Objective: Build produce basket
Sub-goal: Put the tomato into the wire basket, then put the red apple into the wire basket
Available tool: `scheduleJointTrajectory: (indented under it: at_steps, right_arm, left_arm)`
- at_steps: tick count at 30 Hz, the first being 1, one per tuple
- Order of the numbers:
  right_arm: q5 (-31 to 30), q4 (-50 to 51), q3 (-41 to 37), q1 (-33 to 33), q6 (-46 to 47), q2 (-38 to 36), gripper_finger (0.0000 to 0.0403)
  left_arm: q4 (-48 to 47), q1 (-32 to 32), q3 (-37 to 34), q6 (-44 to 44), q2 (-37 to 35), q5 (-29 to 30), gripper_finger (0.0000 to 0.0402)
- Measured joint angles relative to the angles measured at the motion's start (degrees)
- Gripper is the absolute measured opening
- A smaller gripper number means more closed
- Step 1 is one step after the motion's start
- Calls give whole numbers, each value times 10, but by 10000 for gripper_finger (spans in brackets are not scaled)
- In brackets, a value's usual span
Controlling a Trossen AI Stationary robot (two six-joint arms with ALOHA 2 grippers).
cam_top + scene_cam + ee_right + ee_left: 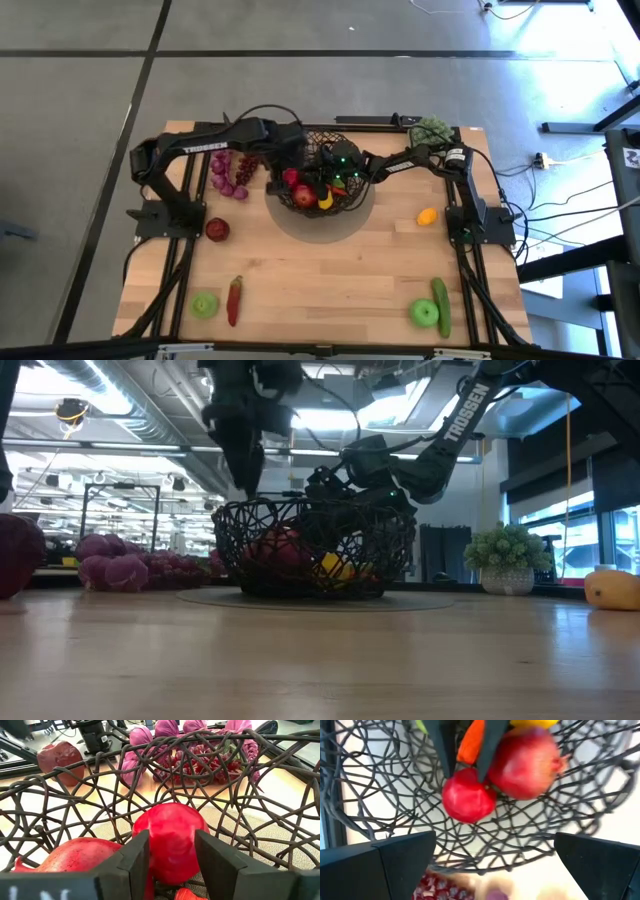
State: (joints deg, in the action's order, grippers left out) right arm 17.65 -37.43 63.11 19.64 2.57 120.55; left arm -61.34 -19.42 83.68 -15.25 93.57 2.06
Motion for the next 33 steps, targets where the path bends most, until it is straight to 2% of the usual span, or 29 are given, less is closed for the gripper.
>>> scheduleJointTrajectory:
  at_steps: [7, 14, 21, 28, 33]
  right_arm:
    - [1, -3, 0, 0, 19, 0, 155]
    - [27, 10, 0, -11, -22, -30, 155]
    - [-47, 180, 1, -33, -79, -114, 155]
    - [-51, 348, 0, -47, -70, -211, 155]
    - [-58, 425, 0, -65, -43, -292, 155]
  left_arm:
    - [-3, 21, 0, 44, -39, 2, 399]
    - [-31, 24, 0, 90, -69, 2, 399]
    - [-39, 28, 0, 107, -103, 2, 399]
    - [-48, 53, 1, 130, -134, 3, 399]
    - [-76, 79, 0, 164, -147, 2, 399]
